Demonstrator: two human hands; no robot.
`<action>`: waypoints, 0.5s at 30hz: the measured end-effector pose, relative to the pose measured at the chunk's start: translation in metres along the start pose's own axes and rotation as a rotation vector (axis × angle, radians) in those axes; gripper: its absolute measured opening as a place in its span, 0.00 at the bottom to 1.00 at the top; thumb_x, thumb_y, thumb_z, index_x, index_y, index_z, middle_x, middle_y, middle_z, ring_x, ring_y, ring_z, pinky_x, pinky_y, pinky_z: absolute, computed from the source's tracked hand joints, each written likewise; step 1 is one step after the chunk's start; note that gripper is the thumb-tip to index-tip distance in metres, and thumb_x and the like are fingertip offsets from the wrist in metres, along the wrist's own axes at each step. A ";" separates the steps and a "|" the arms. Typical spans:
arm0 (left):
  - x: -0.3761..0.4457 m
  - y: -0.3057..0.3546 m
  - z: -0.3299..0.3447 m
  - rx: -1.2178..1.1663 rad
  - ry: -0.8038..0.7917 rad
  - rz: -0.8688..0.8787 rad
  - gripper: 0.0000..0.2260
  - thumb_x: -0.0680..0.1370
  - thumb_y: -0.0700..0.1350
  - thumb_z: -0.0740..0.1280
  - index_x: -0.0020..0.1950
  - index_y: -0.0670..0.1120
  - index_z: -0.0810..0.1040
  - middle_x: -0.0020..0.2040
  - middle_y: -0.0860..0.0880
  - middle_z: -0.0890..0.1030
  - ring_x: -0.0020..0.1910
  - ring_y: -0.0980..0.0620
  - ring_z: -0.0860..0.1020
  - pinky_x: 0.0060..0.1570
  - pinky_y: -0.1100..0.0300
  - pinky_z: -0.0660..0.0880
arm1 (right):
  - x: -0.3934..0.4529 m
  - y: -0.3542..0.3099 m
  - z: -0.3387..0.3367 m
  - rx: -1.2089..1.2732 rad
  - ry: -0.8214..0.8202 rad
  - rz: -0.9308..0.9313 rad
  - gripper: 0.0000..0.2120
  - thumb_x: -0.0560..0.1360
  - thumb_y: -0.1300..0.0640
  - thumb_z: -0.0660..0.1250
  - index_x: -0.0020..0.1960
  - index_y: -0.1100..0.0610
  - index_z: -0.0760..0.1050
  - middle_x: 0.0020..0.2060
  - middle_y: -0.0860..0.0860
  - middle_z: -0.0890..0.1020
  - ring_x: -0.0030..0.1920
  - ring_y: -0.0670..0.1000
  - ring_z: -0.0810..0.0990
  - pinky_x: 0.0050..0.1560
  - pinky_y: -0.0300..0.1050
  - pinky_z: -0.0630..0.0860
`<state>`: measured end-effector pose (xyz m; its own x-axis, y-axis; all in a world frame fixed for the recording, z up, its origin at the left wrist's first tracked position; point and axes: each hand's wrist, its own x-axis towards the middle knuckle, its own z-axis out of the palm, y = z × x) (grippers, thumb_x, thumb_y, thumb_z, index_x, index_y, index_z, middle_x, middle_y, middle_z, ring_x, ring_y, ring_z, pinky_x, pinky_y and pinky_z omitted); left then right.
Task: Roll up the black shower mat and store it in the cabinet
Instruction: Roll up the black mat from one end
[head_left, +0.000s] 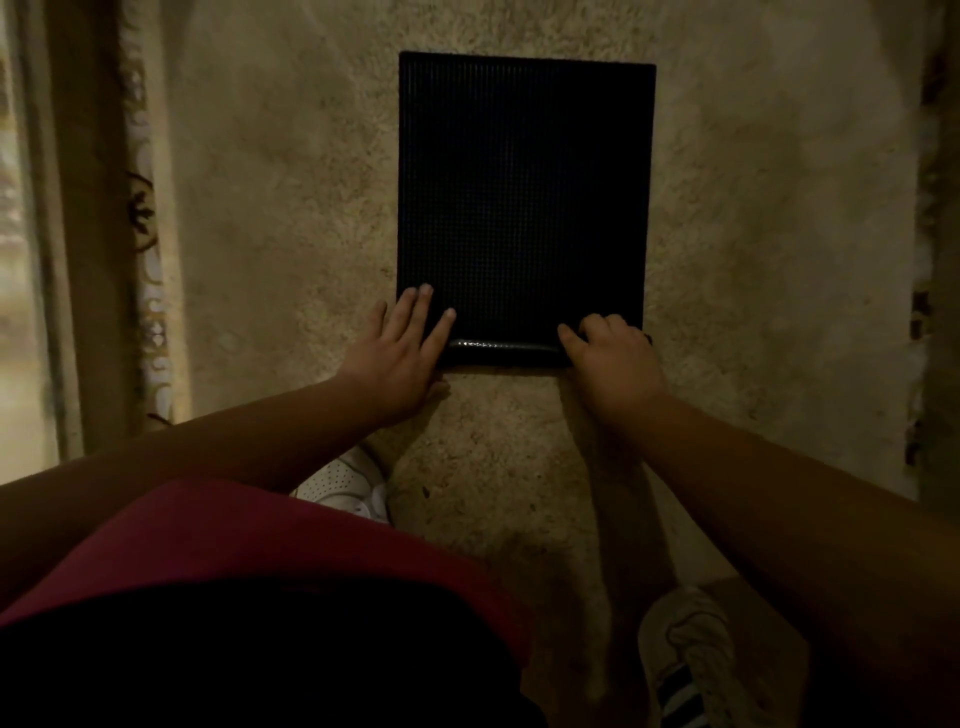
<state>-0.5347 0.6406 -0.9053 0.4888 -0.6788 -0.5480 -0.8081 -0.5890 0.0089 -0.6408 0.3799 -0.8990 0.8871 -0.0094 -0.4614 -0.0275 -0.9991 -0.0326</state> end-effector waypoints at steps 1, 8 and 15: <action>0.001 -0.001 -0.001 -0.014 -0.005 -0.009 0.37 0.78 0.65 0.47 0.77 0.44 0.37 0.77 0.34 0.41 0.76 0.36 0.44 0.72 0.40 0.46 | 0.002 0.002 -0.002 0.024 -0.007 -0.009 0.26 0.74 0.60 0.63 0.72 0.56 0.65 0.57 0.58 0.75 0.55 0.60 0.72 0.49 0.54 0.72; 0.012 -0.012 -0.010 0.065 0.119 0.060 0.27 0.79 0.56 0.52 0.72 0.41 0.59 0.64 0.39 0.70 0.58 0.39 0.70 0.56 0.43 0.67 | 0.016 0.014 -0.018 0.223 -0.021 -0.001 0.13 0.75 0.53 0.64 0.58 0.55 0.74 0.49 0.56 0.79 0.50 0.57 0.75 0.46 0.52 0.75; 0.021 -0.030 -0.027 -0.152 0.108 0.124 0.14 0.75 0.44 0.67 0.60 0.44 0.74 0.51 0.42 0.76 0.50 0.41 0.75 0.45 0.48 0.72 | 0.029 0.025 -0.029 0.340 -0.161 0.000 0.15 0.75 0.51 0.66 0.61 0.51 0.77 0.55 0.54 0.81 0.55 0.57 0.78 0.54 0.51 0.75</action>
<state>-0.4912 0.6321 -0.8944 0.4275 -0.7883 -0.4425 -0.8094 -0.5517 0.2010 -0.6022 0.3536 -0.8872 0.8039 0.0247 -0.5943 -0.2028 -0.9278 -0.3130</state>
